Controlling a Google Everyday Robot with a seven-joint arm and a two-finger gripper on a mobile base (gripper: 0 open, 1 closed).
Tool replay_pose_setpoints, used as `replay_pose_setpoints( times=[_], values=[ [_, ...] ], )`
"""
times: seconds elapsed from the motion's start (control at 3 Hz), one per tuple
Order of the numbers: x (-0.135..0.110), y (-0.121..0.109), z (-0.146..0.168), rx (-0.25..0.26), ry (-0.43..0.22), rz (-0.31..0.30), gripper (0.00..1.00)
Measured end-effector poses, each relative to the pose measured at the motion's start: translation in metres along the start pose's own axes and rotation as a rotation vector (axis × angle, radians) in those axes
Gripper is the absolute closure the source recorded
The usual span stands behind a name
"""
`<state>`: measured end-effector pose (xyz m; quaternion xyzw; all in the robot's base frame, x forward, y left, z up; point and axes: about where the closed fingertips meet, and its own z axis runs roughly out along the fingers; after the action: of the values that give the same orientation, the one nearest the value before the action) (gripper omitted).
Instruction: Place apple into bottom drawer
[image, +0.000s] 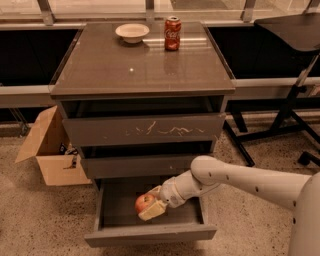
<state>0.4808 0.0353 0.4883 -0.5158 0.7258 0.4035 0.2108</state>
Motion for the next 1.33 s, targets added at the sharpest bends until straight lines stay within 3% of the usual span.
replay_pose_setpoints(
  times=[0.33, 0.67, 1.0, 1.33],
  values=[
    [0.019, -0.017, 0.005, 0.023, 0.029, -0.006, 1.0],
    [0.055, -0.05, 0.015, 0.031, 0.073, -0.033, 1.0],
    [0.074, -0.074, 0.024, 0.001, 0.073, -0.059, 1.0],
    [0.083, -0.113, 0.048, -0.059, 0.043, -0.1, 1.0]
  ],
)
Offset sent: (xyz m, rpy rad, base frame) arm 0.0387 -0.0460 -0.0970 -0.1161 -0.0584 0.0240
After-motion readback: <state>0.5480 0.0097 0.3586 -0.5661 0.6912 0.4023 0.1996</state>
